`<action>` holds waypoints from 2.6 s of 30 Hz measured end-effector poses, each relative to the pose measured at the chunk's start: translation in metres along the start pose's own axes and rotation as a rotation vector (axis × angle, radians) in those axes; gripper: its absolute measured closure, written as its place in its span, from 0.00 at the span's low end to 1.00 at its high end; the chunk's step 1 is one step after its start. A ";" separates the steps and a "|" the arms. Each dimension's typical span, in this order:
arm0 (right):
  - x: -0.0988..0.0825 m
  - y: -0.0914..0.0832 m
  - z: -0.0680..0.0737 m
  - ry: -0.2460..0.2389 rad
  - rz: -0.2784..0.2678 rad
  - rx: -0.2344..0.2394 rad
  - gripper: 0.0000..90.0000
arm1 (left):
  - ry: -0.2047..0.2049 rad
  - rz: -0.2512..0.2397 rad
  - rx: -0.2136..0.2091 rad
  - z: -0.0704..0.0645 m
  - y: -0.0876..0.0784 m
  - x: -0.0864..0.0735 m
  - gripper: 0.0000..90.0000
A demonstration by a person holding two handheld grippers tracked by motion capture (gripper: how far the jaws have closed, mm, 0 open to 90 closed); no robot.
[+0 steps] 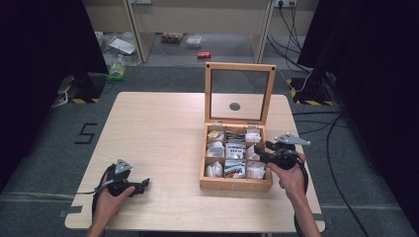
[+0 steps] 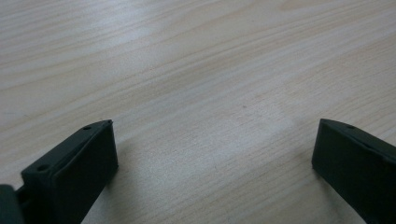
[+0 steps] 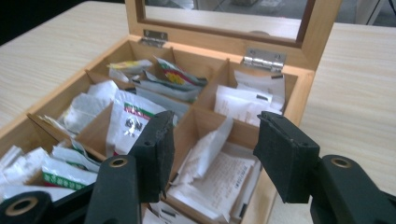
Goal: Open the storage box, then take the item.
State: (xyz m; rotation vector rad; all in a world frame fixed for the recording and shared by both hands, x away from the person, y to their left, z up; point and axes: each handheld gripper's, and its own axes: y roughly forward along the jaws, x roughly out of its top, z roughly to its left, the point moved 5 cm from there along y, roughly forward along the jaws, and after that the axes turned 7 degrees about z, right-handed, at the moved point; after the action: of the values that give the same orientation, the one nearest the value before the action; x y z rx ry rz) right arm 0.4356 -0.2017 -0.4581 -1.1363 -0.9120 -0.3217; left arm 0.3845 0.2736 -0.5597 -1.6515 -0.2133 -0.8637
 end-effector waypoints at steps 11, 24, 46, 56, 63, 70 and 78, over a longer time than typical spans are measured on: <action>-0.012 -0.001 -0.003 0.000 0.028 0.002 0.52 | 0.005 0.001 -0.003 0.000 0.001 0.001 0.00; -0.016 0.007 0.004 0.002 0.076 0.008 0.52 | 0.006 0.001 -0.003 0.000 0.001 0.001 0.00; -0.016 0.023 0.008 -0.013 0.097 0.008 0.62 | 0.009 0.001 -0.006 -0.001 0.001 0.001 0.00; -0.010 0.032 0.005 0.026 0.093 -0.004 0.80 | 0.009 0.000 -0.006 -0.001 0.001 0.001 0.00; -0.010 0.030 0.001 0.030 0.067 0.009 0.92 | 0.009 0.000 -0.006 -0.001 0.001 0.001 0.00; -0.003 0.016 -0.001 0.027 0.017 0.032 0.96 | 0.009 0.000 -0.006 -0.001 0.001 0.001 0.00; 0.003 -0.003 -0.011 0.057 -0.052 0.040 0.96 | 0.008 -0.001 -0.007 -0.001 0.001 0.001 0.00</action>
State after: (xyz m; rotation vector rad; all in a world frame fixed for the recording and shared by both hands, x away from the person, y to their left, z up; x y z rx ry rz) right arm 0.4409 -0.2124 -0.4554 -1.0627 -0.8946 -0.3746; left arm 0.3854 0.2725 -0.5597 -1.6542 -0.2058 -0.8718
